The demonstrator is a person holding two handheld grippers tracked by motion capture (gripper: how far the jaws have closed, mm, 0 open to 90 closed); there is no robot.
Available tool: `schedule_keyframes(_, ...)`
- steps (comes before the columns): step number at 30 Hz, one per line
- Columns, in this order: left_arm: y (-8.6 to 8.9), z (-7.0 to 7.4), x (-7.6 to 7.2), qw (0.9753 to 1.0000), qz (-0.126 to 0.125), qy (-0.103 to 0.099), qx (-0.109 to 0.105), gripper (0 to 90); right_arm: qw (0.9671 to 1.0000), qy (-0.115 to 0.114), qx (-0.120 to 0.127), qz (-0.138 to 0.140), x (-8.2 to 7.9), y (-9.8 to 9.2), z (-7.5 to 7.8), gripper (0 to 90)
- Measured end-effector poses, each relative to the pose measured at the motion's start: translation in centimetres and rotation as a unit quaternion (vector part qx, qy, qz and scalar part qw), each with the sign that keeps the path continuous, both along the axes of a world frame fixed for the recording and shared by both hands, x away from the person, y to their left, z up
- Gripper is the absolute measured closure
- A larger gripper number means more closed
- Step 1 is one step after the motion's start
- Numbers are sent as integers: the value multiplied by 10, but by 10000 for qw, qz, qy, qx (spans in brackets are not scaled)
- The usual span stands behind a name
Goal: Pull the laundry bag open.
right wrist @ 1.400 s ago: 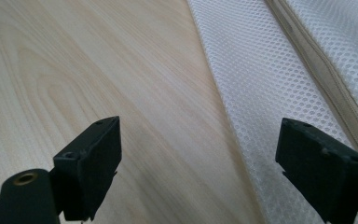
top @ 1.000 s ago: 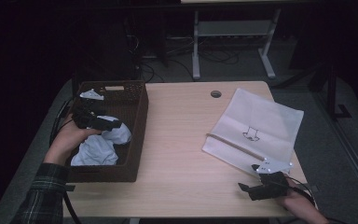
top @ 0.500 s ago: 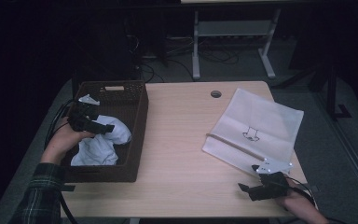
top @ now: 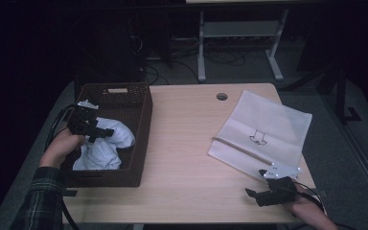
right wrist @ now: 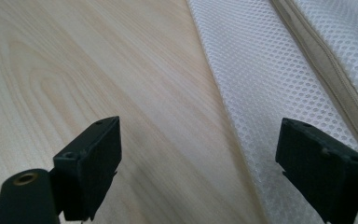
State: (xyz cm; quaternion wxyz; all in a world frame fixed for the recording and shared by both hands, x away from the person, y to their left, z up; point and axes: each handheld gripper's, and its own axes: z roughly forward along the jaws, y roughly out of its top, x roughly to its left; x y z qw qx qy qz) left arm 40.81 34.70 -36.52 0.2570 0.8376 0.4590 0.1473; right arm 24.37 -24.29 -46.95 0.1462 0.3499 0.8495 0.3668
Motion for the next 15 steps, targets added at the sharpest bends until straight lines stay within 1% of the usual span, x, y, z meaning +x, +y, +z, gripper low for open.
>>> schedule_keyframes(5, 1, -12, 6, 9998, 30, 192, 77, 152, 10000, 2, -8, -13, -1, -1, 0, 134)
schedule_keyframes(6, 1, -15, 7, 9997, 40, 226, 129, 152, 10000, 9, -6, -24, -1, -1, 0, 134)
schedule_keyframes(7, 1, -19, 8, 9992, 61, 309, 229, 152, 10000, 3, -11, -20, -1, -1, -1, 134)
schedule_keyframes(8, 1, -19, 8, 9992, 61, 309, 229, 152, 10000, 3, -11, -20, -1, -1, -1, 134)
schedule_keyframes(9, 3, -26, 10, 9982, 75, 433, 403, 152, 10000, -1, -19, -30, -1, -2, -1, 134)
schedule_keyframes(10, 3, -26, 10, 9982, 75, 433, 403, 152, 10000, 1, -19, -33, -1, -2, -1, 134)
schedule_keyframes(11, 4, -31, 11, 9977, 98, 528, 417, 147, 10000, 7, -16, -38, -1, -2, -1, 134)
schedule_keyframes(14, 8, -38, 12, 9975, 171, 622, 291, 140, 10000, 2, -21, -37, -1, -2, -1, 134)
schedule_keyframes(15, 8, -38, 12, 9975, 171, 622, 291, 141, 10000, 6, -19, -40, -1, -2, -1, 134)
